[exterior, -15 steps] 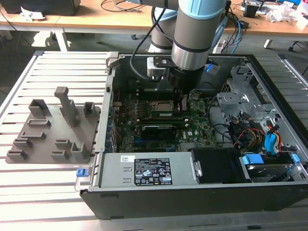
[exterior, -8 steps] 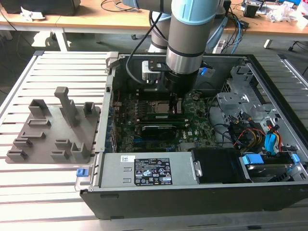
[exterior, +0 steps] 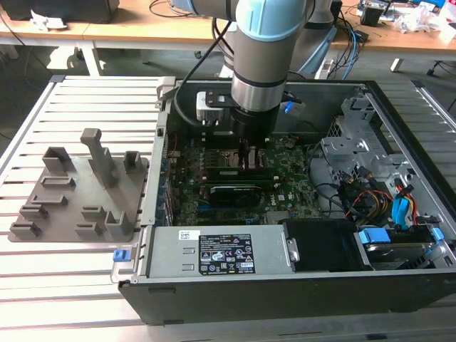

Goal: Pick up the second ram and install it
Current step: 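Insert the second ram into the second slot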

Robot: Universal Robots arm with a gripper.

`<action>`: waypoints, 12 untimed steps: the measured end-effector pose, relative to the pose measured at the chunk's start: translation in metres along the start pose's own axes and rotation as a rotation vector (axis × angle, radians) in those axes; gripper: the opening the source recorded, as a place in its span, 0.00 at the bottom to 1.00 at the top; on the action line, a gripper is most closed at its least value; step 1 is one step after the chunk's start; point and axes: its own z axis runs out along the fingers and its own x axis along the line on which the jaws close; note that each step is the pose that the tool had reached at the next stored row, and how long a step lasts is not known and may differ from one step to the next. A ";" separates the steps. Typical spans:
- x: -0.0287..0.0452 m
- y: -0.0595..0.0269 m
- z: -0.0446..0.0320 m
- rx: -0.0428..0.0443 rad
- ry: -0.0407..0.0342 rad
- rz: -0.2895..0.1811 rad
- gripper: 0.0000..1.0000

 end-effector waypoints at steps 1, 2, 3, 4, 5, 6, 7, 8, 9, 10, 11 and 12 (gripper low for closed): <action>0.0000 -0.0002 0.0007 0.0005 -0.0001 0.016 0.14; -0.0002 -0.0005 0.0015 0.0009 -0.0003 0.028 0.14; -0.0002 -0.0006 0.0020 0.0006 -0.0071 0.028 0.14; -0.0002 -0.0006 0.0027 0.0004 -0.0129 0.028 0.14; -0.0002 -0.0005 0.0031 0.0003 -0.0132 0.028 0.14; -0.0002 -0.0006 0.0032 0.0001 -0.0131 0.025 0.14; -0.0002 -0.0008 0.0035 -0.0002 -0.0130 0.018 0.14; -0.0002 -0.0013 0.0039 -0.0009 -0.0130 -0.001 0.14; -0.0002 -0.0017 0.0041 -0.0013 -0.0129 -0.011 0.14; -0.0002 -0.0018 0.0043 -0.0013 -0.0129 -0.012 0.14; -0.0002 -0.0018 0.0050 -0.0013 -0.0133 -0.013 0.14; -0.0002 -0.0018 0.0057 -0.0013 -0.0135 -0.009 0.14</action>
